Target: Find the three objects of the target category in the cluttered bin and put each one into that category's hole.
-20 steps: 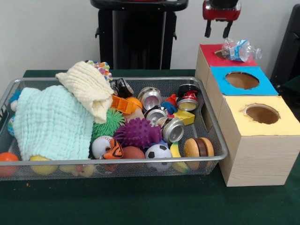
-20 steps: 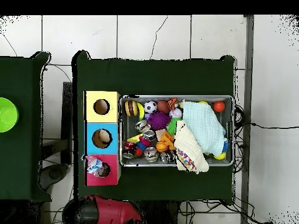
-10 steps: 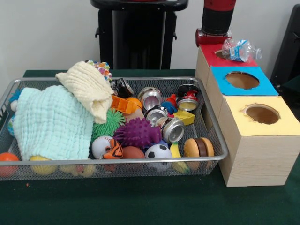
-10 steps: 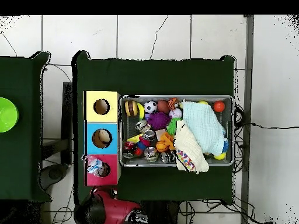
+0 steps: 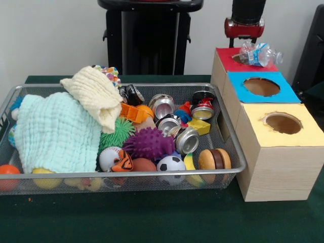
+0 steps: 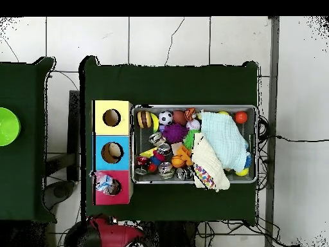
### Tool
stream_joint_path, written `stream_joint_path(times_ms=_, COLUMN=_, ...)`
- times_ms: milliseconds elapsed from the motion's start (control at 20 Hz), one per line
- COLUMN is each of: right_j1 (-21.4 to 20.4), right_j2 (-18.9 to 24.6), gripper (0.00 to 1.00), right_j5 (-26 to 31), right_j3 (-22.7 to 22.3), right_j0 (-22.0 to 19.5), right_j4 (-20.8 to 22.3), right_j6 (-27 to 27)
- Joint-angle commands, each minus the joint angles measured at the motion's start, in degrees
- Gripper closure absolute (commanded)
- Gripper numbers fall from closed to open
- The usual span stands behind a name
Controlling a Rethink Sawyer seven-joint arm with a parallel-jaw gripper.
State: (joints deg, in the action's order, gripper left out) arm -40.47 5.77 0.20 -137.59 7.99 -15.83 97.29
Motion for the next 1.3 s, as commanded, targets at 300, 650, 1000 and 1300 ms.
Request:
stream_joint_path(times_ms=300, right_j1=-8.27, right_j2=-7.33, gripper=0.0, right_j5=9.22, right_j3=7.37, right_j0=6.02, right_j4=-3.81, right_j6=12.22)
stream_joint_path(times_ms=650, right_j1=-11.38, right_j2=-15.13, gripper=0.0, right_j5=13.52, right_j3=13.86, right_j0=9.2, right_j4=-1.62, right_j6=9.15)
stream_joint_path(times_ms=1000, right_j1=-11.99, right_j2=-14.01, gripper=0.0, right_j5=10.68, right_j3=15.85, right_j0=7.43, right_j4=-2.5, right_j6=9.95)
stream_joint_path(times_ms=1300, right_j1=-9.69, right_j2=-12.12, gripper=0.0, right_j5=5.8, right_j3=16.38, right_j0=5.18, right_j4=-0.8, right_j6=8.99)
